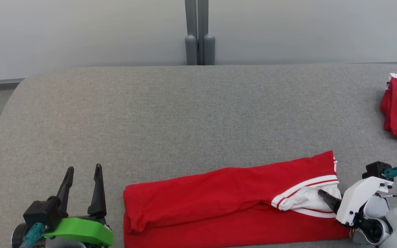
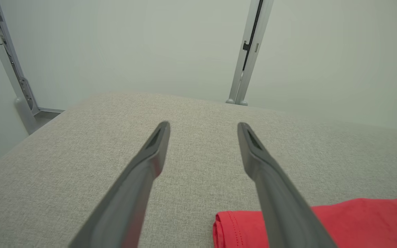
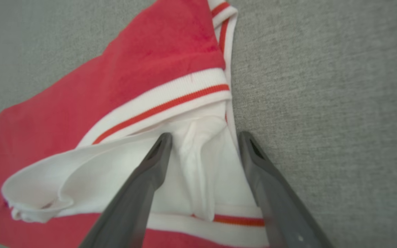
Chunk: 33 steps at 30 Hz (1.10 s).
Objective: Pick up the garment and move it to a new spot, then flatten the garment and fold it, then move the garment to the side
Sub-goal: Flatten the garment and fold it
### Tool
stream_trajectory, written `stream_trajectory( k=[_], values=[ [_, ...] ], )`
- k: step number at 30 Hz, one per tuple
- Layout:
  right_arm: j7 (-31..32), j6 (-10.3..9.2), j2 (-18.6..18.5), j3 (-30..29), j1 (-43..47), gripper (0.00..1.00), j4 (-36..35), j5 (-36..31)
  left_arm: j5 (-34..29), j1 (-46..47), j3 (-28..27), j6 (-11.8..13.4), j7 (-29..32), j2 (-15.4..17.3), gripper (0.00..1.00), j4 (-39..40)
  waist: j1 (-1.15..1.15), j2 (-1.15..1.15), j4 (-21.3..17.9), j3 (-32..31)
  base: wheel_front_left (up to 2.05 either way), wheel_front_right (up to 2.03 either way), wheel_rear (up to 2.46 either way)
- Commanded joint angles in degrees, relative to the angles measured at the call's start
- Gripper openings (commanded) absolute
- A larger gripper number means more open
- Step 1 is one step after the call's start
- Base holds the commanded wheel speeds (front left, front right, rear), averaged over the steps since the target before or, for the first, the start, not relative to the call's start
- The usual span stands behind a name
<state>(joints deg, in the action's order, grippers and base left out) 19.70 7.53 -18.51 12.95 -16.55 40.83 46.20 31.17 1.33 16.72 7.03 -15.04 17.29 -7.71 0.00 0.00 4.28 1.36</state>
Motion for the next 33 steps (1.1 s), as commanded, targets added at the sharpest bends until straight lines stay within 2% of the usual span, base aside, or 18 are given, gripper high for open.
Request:
stream_trajectory(
  k=[1,2,3,5,12,18,23,28,33],
  values=[
    [1.9,-0.08,1.2,1.0,0.8,1.00,1.6,0.0,-0.5,1.1,-0.2,-0.3,-0.2,-0.2,1.00,-0.4,0.00,0.00,0.7,0.2,0.00,0.00,0.00],
    [2.3,-0.08,1.6,1.0,0.6,1.00,2.1,0.1,-0.6,1.0,-0.4,-0.4,-0.1,-0.4,1.00,-0.7,0.00,0.00,0.9,0.1,0.00,0.00,0.00],
    [2.5,-0.08,1.7,1.0,0.5,0.78,2.4,-0.1,-0.7,1.0,-0.4,-0.6,-0.2,-0.5,1.00,-0.9,0.00,0.00,1.0,0.1,0.00,0.00,0.00],
    [2.3,-0.07,2.0,1.3,0.3,0.00,2.3,-0.2,-0.8,1.0,-0.6,-0.8,-0.2,-0.7,1.00,-1.2,0.00,0.00,1.1,0.0,0.00,0.00,0.00],
    [-0.7,-0.05,0.5,1.1,-1.8,0.00,-0.5,0.1,-1.0,0.6,-1.2,-1.3,-0.2,-1.4,1.00,-2.3,0.00,0.00,-0.2,-0.4,0.00,0.00,0.00],
    [-2.3,-0.09,-5.3,-1.0,-3.4,0.00,-1.9,-1.8,-1.4,0.2,-2.3,-2.1,-0.1,-2.0,1.00,-2.6,0.00,0.00,-2.5,-0.9,0.00,0.00,0.00],
    [-2.2,-0.07,-7.3,-2.7,-3.8,0.00,-5.3,-2.3,-1.6,-0.4,-2.7,-2.5,-0.2,-2.6,1.00,-2.5,0.00,0.00,-3.7,-0.9,0.00,0.00,0.00],
    [-1.8,-0.07,-6.7,-3.4,-1.8,0.00,-13.7,-2.6,-1.7,-0.5,-3.2,-2.6,-0.1,-2.4,1.00,-2.8,0.00,0.00,-3.5,-1.1,0.00,0.00,0.00],
    [1.5,-0.05,-4.0,-2.3,2.9,0.00,-28.2,-4.7,-0.9,-1.0,-4.0,-1.9,0.7,-1.1,1.00,-2.9,0.00,0.00,-1.5,-1.5,0.00,0.00,0.00]
  ],
)
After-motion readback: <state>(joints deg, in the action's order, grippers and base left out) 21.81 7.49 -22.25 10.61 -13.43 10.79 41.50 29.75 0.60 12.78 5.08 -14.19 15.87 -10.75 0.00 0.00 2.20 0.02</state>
